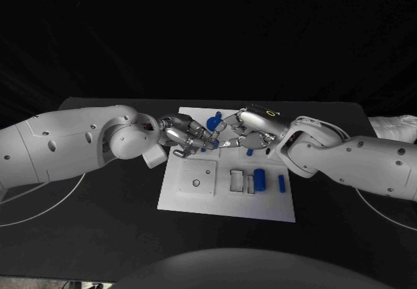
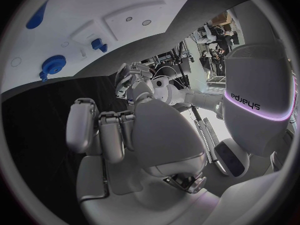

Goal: Assemble the parts on the task board

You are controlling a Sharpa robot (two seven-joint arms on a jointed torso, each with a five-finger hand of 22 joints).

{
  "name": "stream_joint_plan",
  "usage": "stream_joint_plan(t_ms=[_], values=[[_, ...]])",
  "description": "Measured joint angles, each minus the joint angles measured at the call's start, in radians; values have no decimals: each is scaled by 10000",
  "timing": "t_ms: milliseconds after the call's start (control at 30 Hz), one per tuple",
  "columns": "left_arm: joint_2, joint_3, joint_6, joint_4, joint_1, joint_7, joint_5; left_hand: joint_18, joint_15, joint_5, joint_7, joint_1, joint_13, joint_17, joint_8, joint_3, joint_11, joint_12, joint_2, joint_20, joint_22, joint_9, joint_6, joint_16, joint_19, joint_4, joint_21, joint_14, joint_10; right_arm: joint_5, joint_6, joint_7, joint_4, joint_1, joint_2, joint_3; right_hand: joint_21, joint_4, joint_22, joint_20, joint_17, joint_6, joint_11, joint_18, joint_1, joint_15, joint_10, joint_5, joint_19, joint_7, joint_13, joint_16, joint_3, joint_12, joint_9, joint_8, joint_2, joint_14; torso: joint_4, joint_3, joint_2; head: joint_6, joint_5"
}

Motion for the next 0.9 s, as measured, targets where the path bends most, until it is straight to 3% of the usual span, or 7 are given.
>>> stream_joint_plan(t_ms=[133, 233, 300, 667, 733, 900], values=[[19, -5, 12, -25, 0, -15, 27, 0, 34, 0, 0, 0, -8, -9, 0, 0, -35, 0, 0, 36, 0, 9, 0, 0, -36, 0, -18, -34, -37, -1, 50, 8, -1, -3, -9, 0, 0, 54, 0, 31, 0, -161, 0, 1, 0, 1, 1, 0, 31, -49, -11, 0, 53, 1, -113, -315, 2, 1, -7, 3, 0, 0, 4], [33, -8, 21, -37, 0, -24, 44, 7, 35, 6, -1, 0, -9, -10, 0, 0, -35, 0, -1, 36, 0, 10, 0, 0, -36, 0, -36, -35, -37, -1, 101, 21, -2, -4, -15, 2, 0, 73, -1, 31, 0, -161, 1, 1, 0, 1, 1, 1, 31, -49, -13, 0, 72, 1, -153, -390, 2, 1, -10, 3, 0, 0, -5], [45, -9, 28, -48, -1, -28, 58, 117, 35, 41, -1, -1, -9, -10, 0, -28, -35, 0, -1, 35, 0, 10, 0, 0, -35, 28, -76, -35, -37, -1, 137, 30, -2, -4, -19, 2, 0, 96, 2, 31, -1, -151, 1, 0, 0, 1, 1, 1, 31, -59, -17, 0, 95, 1, -168, -430, 3, 1, -11, 3, 1, 0, -10], [98, -29, 70, -74, -11, -80, 126, 154, 22, 57, 0, 26, -20, -22, -15, -98, -34, 12, 27, 57, 0, 5, -2, -42, -128, 12, -226, -125, -108, -1, 357, 70, 3, 1, -35, 13, 37, 227, 7, 31, -1, 980, 2, 1, 0, 3, 2, 605, 30, 74, -143, 0, 335, 0, -250, -656, 2, 3, 3, 3, 5, 0, -38], [111, -34, 85, -68, -14, -91, 130, 155, 50, 57, 35, 53, -29, -38, -37, -152, 4, 50, 53, 35, 0, -6, -38, -42, -215, 43, -335, -195, -146, 4, 380, 80, 9, 5, -31, 23, 37, 305, 6, 32, 2, 1141, -82, 2, 368, -225, -67, 680, 30, 124, -498, 0, 414, 142, -179, -661, -6, -1, 5, 0, 5, 0, -38], [134, -37, 108, -85, -15, -117, 134, 155, 57, 97, 65, 51, -33, -52, -38, -205, -12, 54, 51, 72, 0, -4, -78, -80, -250, 42, -432, -271, -202, 13, 436, 85, 10, 6, -34, 23, 37, 305, 6, 32, 7, 1327, -87, 2, 337, -225, -72, 679, 30, 158, -496, 0, 414, 116, -162, -664, 32, -1, 9, -5, 5, 0, -26]])
